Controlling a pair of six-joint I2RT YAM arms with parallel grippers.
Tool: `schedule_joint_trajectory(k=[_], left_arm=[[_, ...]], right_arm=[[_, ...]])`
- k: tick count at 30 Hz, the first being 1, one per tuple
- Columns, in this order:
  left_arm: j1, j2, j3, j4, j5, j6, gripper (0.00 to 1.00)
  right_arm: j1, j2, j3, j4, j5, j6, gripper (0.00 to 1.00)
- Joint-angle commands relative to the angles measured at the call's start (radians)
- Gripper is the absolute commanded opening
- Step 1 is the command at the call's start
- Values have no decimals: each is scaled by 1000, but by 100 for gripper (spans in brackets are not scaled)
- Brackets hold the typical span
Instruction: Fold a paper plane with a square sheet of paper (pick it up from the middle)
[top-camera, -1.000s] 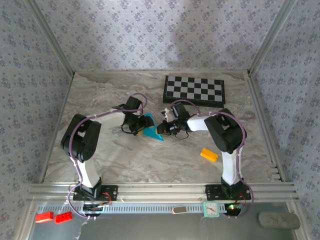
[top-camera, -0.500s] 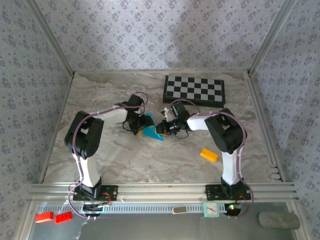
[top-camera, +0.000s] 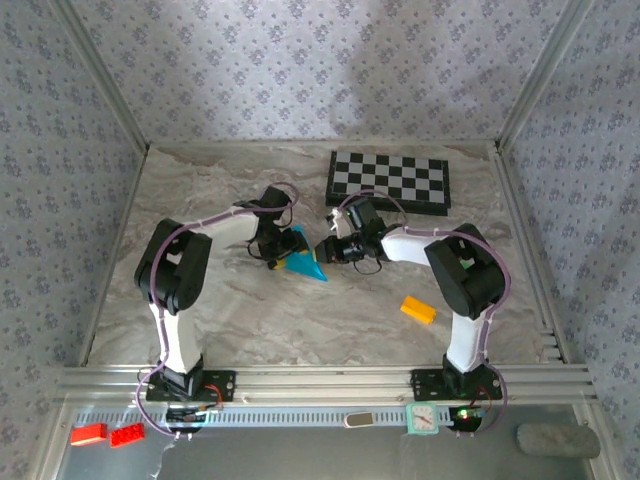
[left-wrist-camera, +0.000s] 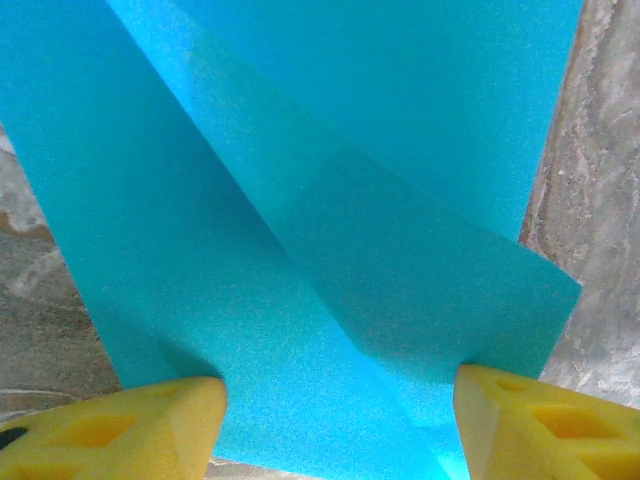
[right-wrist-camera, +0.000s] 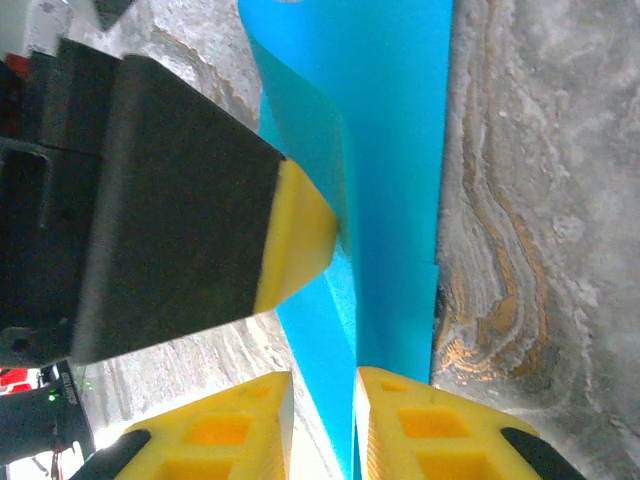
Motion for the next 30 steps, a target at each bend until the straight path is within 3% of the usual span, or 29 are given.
schedule_joint_trajectory(k=[1,21,30], left_arm=[[-5,85,-50,-117,-70,-5,65],[-6,110,-42,-134,-64,-4,66],[-6,112,-37,-135,-62,-3,67]], right_arm=[[16,0,0,-67,37,-42,24],[37,50,30,-133,29,-76,21],[26,73,27,-135,0,-70,14]])
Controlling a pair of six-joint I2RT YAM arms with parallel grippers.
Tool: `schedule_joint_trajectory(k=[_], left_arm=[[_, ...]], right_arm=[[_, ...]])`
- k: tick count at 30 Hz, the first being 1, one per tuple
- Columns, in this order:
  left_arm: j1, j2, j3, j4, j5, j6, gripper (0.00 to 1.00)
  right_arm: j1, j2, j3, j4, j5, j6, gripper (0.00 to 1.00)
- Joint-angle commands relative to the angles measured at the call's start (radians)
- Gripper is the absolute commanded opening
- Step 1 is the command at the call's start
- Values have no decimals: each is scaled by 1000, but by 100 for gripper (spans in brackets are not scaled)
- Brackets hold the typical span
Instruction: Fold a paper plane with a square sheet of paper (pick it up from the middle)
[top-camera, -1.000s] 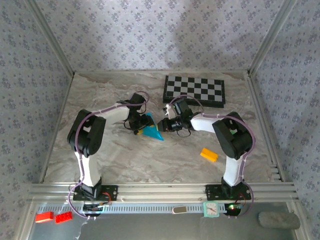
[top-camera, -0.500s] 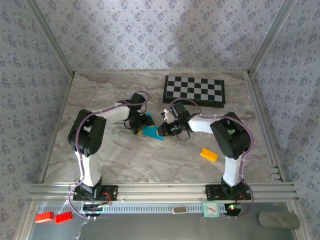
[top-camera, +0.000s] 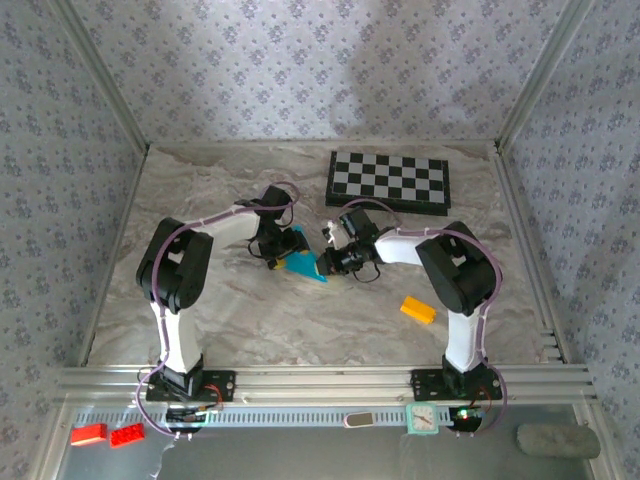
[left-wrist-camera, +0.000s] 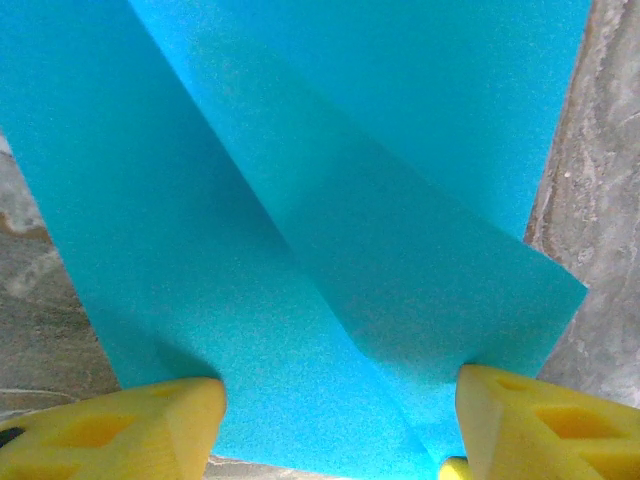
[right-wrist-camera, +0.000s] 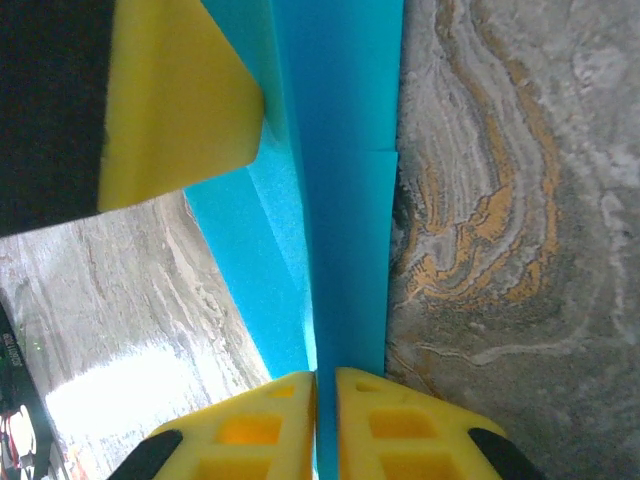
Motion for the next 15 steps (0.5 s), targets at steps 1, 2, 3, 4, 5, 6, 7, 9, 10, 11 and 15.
schedule_joint_trajectory(k=[1,2,3,4,5,6,7,9,10,11,15], left_arm=[[-4,96,-56,-112,-60,0,67],[-5,96,-57,-111,-60,0,67],[-4,96,-55,-112,-61,0,67],[-4,95,-53,-136,-62,-1,67],[-5,94,-53,-138,-60,0,67],[-5,94,-52,-138,-62,-2,67],[-5,93,-50,-138,-60,-2,67],[-3,90,-45,-141,-60,1,67],[-3,88,-40,-142,-60,3,67],[-2,86,-36,-144,-60,3,67],[3,62,-15,-128,-41,21,67]], right_arm=[[-4,23,16,-29,-16,-10,13],[-3,26,16,-29,-17,-10,13],[-3,27,16,-31,-20,-10,13],[-4,29,16,-33,-19,-10,13],[-5,29,15,-34,-19,-10,12],[-6,29,14,-35,-17,-9,12],[-7,30,13,-35,-17,-9,12],[-10,33,13,-38,-19,-9,10],[-13,35,12,-38,-22,-8,10],[-14,37,13,-40,-27,-8,9],[-25,51,14,-36,-62,-3,6]])
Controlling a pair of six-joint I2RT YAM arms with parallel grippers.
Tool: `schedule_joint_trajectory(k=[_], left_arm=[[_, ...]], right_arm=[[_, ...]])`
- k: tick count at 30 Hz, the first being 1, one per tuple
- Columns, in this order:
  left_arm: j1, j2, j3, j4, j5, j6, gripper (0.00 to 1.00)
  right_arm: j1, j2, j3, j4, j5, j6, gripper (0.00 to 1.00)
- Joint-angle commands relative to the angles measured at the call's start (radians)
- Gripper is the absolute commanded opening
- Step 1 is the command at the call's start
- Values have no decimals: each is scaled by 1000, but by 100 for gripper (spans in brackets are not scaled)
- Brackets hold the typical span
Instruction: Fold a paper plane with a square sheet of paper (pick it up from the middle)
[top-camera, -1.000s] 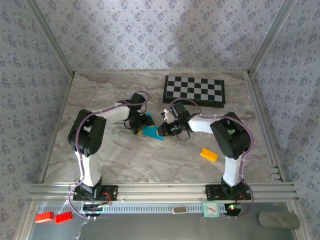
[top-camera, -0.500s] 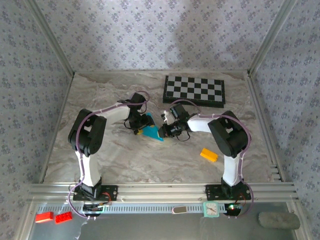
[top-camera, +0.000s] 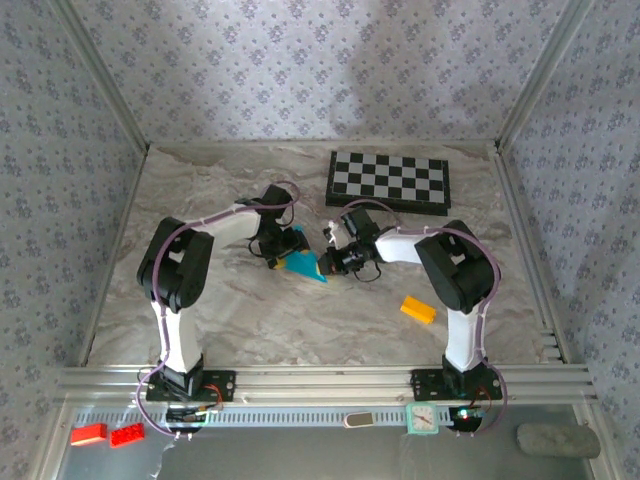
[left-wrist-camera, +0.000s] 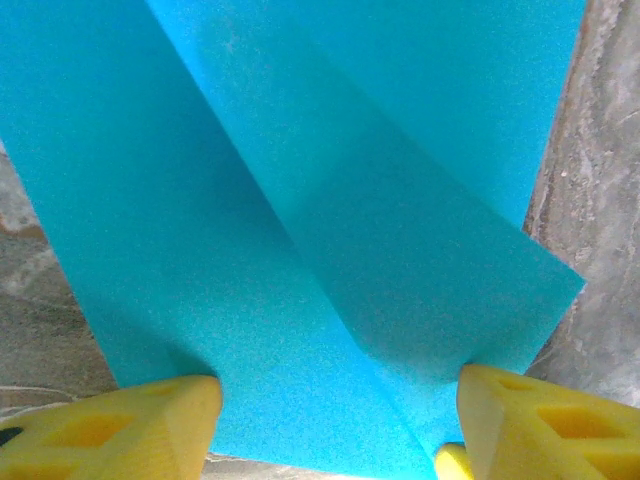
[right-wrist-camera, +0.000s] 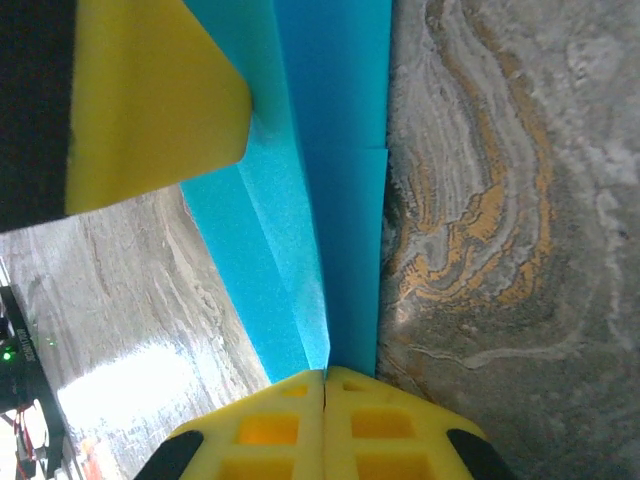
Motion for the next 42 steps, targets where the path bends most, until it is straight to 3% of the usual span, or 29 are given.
schedule_joint_trajectory(k=[1,12,21,32,42], left_arm=[[5,46,-28,-105,-26,22,67],[73,-155,-47,149,126,83,68],[76,-273,-283,470,217,51,50],[55,-217,-386,715,297,-7,28],[45,-151,-381,764,324,-13,24]], right_arm=[[-11,37,10,-37,-31,-1,6],[-29,61,29,-65,-69,12,5],[-41,76,41,-76,-80,30,5],[-51,89,39,-72,-98,45,5],[-56,97,39,-72,-108,52,4]])
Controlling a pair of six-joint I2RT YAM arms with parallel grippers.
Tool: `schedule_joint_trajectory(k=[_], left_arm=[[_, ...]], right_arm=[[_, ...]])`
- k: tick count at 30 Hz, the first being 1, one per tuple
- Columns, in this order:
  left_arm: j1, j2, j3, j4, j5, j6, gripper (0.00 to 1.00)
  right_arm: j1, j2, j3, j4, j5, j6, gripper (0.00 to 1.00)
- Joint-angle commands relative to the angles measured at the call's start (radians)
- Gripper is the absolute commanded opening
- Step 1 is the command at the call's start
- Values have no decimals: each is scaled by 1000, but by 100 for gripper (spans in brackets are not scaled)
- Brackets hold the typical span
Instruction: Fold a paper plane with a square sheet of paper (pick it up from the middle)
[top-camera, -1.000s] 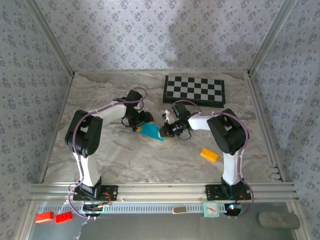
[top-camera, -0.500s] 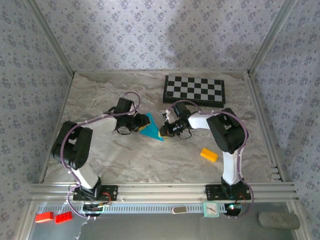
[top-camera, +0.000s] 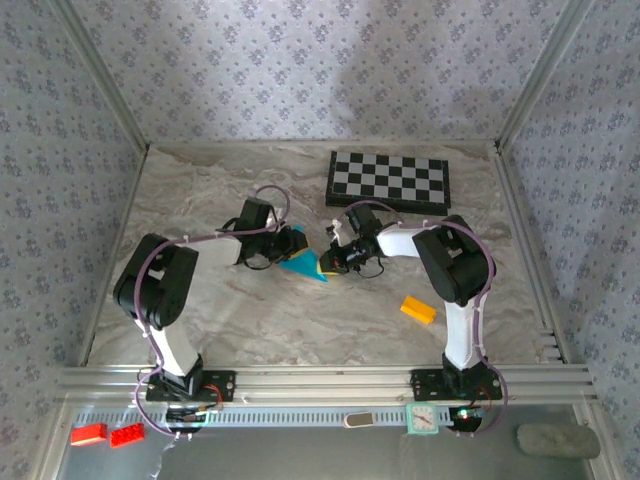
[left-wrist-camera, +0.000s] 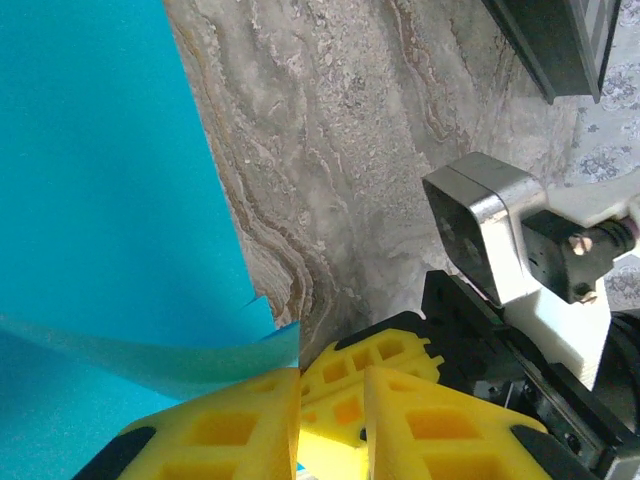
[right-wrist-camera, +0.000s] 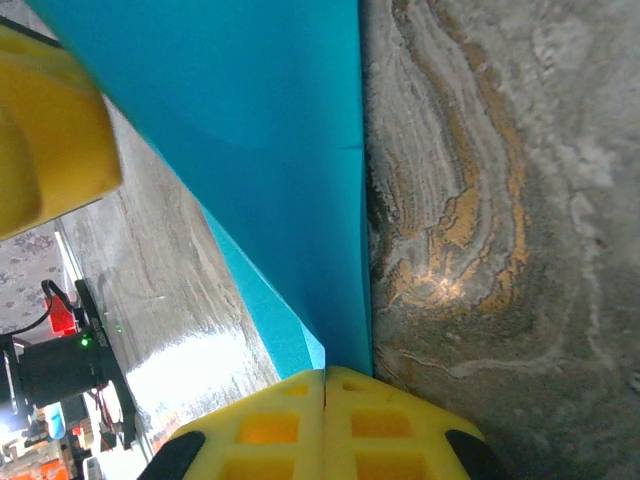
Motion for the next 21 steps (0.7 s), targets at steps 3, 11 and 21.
schedule_joint_trajectory(k=[3,11,21], left_arm=[[-4,36,2,49,25,-2,23],[-5,66,13,56,21,0,23],[-3,100,45,47,23,7,23]], right_arm=[[-11,43,0,-44,27,9,5],[-16,45,-1,-53,27,9,5],[-14,43,4,-88,54,-6,9]])
